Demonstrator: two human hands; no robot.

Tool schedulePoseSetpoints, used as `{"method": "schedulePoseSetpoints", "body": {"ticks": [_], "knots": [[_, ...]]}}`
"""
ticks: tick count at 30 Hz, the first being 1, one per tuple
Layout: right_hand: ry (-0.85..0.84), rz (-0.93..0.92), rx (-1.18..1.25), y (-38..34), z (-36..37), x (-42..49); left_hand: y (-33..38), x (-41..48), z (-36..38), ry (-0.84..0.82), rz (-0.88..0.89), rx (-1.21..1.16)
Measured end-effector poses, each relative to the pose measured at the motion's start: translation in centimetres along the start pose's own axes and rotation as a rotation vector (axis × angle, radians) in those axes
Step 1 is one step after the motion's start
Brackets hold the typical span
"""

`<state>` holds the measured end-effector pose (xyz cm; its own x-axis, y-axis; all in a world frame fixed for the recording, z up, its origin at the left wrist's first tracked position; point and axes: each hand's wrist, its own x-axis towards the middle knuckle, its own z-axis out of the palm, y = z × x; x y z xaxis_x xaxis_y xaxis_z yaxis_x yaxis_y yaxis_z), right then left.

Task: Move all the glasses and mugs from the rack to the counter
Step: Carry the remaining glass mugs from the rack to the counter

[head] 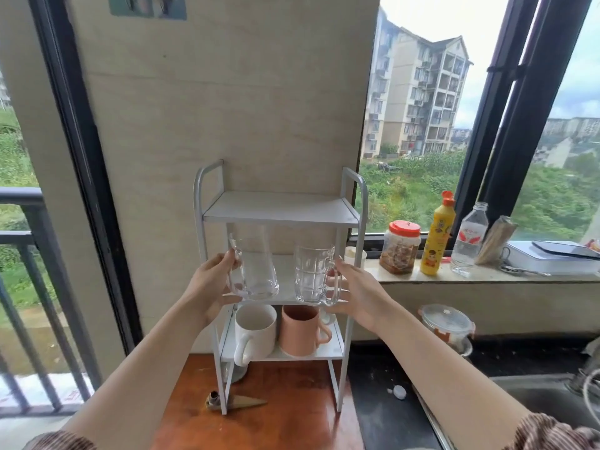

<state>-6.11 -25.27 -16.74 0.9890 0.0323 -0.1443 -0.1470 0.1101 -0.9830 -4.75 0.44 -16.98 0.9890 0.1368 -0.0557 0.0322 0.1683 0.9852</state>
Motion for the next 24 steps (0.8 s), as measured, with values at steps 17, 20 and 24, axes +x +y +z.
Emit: {"method": "schedulePoseSetpoints", "body": {"ticks": [17,20,24], "knots": [[0.015,0.037,0.020,3.3,-10.9,-11.1,-3.2,-9.6,4.3,-0.485,-0.074,0.099],[0.137,0.059,0.023,4.4,-15.1,-15.0,-4.8,-12.0,8.6,-0.566,-0.095,0.126],[0.256,0.025,0.003,5.2,-21.2,-22.2,-6.9,-16.6,15.8,-0.699,-0.125,0.157]]}}
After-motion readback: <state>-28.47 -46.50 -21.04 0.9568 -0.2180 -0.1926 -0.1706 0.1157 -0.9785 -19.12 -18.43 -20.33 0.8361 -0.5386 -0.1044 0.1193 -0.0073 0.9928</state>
